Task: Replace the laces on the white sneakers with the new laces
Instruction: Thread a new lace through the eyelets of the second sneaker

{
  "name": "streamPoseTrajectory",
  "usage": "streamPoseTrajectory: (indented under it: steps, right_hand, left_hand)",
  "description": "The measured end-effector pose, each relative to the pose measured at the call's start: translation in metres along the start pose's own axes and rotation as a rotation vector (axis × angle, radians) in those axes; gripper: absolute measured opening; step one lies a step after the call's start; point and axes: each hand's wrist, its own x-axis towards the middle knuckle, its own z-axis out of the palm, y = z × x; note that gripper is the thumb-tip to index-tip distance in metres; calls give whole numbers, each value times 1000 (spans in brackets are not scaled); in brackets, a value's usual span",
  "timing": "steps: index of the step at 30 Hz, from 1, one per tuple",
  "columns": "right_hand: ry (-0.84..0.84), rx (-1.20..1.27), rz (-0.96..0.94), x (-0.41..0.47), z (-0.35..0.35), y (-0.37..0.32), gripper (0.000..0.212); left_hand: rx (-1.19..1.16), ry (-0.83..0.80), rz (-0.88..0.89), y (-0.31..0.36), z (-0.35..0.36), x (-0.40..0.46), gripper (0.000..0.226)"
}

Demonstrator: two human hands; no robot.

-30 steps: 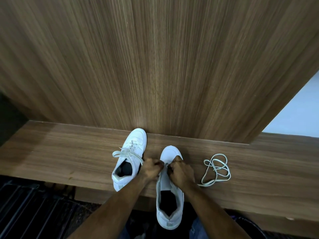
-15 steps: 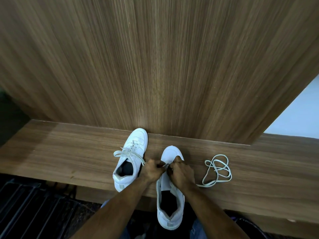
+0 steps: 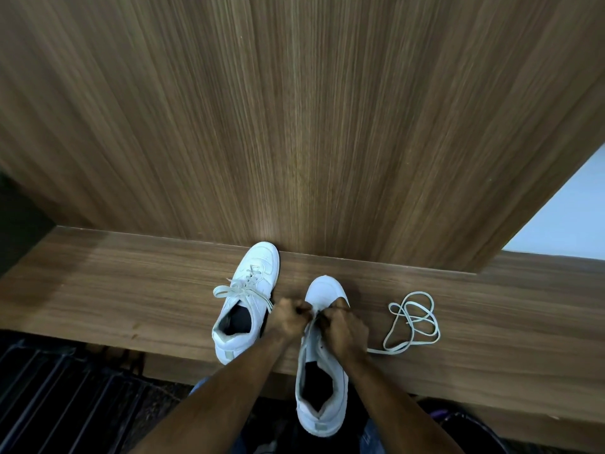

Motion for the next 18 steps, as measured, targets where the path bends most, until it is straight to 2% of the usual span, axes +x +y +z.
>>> streamPoseTrajectory:
  steps: [2,5,7,9,11,14,18]
  right_hand:
    - [0,8,14,0,-1,0,26]
    - [-13,-1,16,0,-3,-1,25]
    - [-30,1,1,0,-4,0,23]
    - [-45,40,-15,0,-5,4,22]
    - [-57,96,-31,2,-6,8,23]
    - [-79,133,-70,4,-5,11,29]
    - [-64,111,-89,4,-3,14,32]
  left_hand:
    - [154,47,23,10,1,0,14]
    - [414,86,75,23,1,-4,23]
    - [486,70,84,24,2,-2,25]
    - [435,46,75,23,-1,2,20]
    - [229,67,46,23,-8,8,14]
    - [-194,179,-10,38,-25,16,20]
    - [-881,321,26,92,-60,25,17]
